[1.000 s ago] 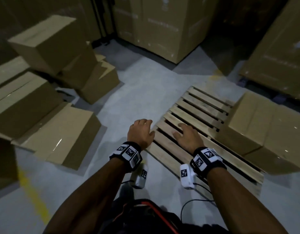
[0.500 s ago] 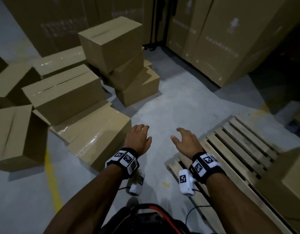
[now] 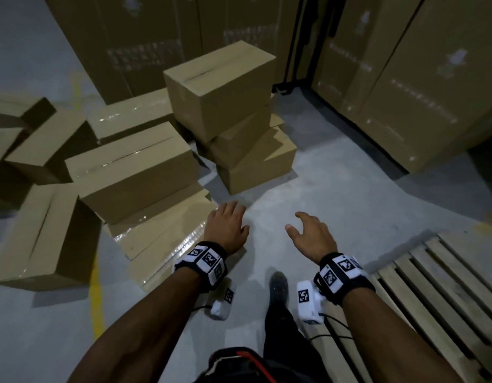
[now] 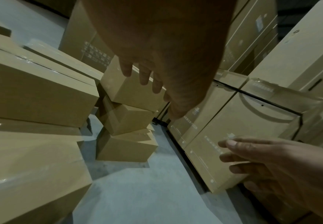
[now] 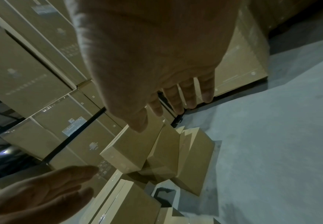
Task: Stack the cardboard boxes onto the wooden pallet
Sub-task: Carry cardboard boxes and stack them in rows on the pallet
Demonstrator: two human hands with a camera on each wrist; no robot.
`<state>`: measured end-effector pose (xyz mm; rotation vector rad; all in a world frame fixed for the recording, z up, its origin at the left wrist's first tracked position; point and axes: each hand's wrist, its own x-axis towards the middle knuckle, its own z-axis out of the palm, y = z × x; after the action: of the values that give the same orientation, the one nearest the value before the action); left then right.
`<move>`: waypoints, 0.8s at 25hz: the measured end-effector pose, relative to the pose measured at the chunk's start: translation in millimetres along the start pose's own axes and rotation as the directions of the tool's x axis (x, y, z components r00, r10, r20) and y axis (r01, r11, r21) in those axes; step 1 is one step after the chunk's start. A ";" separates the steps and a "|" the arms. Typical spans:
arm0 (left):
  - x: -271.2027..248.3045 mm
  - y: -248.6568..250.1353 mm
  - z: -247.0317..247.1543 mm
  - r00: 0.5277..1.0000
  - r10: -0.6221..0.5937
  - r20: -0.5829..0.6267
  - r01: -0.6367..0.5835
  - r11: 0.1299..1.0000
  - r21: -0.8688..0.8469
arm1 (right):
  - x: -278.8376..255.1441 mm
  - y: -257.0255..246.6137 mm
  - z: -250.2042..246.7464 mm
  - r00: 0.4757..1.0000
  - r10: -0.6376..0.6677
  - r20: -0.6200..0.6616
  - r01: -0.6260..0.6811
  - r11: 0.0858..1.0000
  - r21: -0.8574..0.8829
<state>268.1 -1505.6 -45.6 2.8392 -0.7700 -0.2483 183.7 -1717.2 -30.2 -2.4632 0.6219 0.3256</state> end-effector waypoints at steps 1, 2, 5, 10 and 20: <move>25.4 -3.4 -0.8 1.000 -0.016 -0.005 0.016 1.000 0.009 | 28.4 -2.8 -5.4 1.000 -0.015 0.010 0.015 1.000 -0.002; 48.5 -6.3 -2.5 0.999 -0.031 -0.013 0.031 0.999 0.018 | 54.9 -5.4 -9.9 0.999 -0.031 0.015 0.031 1.000 -0.001; 132.8 -8.3 -11.3 0.997 -0.077 0.004 0.077 0.996 0.048 | 145.5 -14.1 -34.5 0.996 -0.080 0.050 0.080 0.997 -0.013; 264.4 -3.9 -59.5 0.993 -0.116 -0.013 0.117 0.989 0.086 | 264.5 -38.5 -105.9 0.985 -0.146 0.089 0.150 0.988 -0.047; 454.0 -74.7 -127.7 0.954 -0.286 -0.085 0.291 0.956 0.046 | 453.9 -124.0 -175.4 0.979 -0.200 0.048 0.195 0.977 0.089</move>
<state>717.3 -1657.6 10.8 2.9904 -0.3490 -0.1563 652.9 -1892.3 7.3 -2.4018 0.3548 0.2840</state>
